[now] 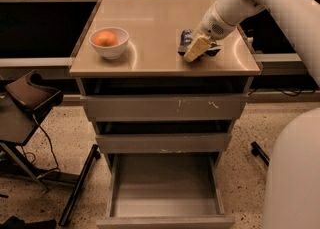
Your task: Place blue chip bag into bottom drawer
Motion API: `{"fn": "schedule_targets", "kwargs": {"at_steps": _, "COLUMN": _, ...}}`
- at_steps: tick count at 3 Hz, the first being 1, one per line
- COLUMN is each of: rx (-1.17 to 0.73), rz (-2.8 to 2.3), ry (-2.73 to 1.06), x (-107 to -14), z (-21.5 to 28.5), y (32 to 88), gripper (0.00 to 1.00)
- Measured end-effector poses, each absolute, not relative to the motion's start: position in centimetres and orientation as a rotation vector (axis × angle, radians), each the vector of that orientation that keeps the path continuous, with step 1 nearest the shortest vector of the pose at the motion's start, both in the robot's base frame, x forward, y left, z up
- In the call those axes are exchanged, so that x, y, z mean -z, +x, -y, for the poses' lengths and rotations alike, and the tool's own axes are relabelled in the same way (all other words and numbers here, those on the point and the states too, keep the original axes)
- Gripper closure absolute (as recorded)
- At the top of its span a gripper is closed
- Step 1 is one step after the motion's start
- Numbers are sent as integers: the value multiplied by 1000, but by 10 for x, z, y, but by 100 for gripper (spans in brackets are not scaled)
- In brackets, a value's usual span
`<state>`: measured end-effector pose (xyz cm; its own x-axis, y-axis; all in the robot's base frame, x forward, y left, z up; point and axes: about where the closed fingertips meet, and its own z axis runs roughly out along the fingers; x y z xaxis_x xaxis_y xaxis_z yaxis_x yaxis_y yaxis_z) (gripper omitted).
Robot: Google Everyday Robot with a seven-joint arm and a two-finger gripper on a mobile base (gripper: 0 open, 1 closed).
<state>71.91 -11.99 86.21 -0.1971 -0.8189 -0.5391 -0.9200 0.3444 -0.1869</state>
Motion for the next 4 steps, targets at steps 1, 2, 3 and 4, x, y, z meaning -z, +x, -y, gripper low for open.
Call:
{"fn": "schedule_targets", "kwargs": {"at_steps": 1, "rx": -237, "rz": -2055, "ry": -1512, "x": -862, "z": 120, "y": 719, "gripper": 65}}
{"fn": "schedule_targets", "kwargs": {"at_steps": 2, "rx": -237, "rz": -2055, "ry": -1512, "x": -862, "z": 120, "y": 719, "gripper": 89}}
{"fn": "schedule_targets", "kwargs": {"at_steps": 3, "rx": -233, "rz": -2041, "ry": -1513, "x": -873, "z": 122, "y": 702, "gripper": 100}}
{"fn": "schedule_targets", "kwargs": {"at_steps": 4, "rx": -202, "rz": -2000, "ry": -1461, "x": -919, "z": 134, "y": 643, "gripper": 100}}
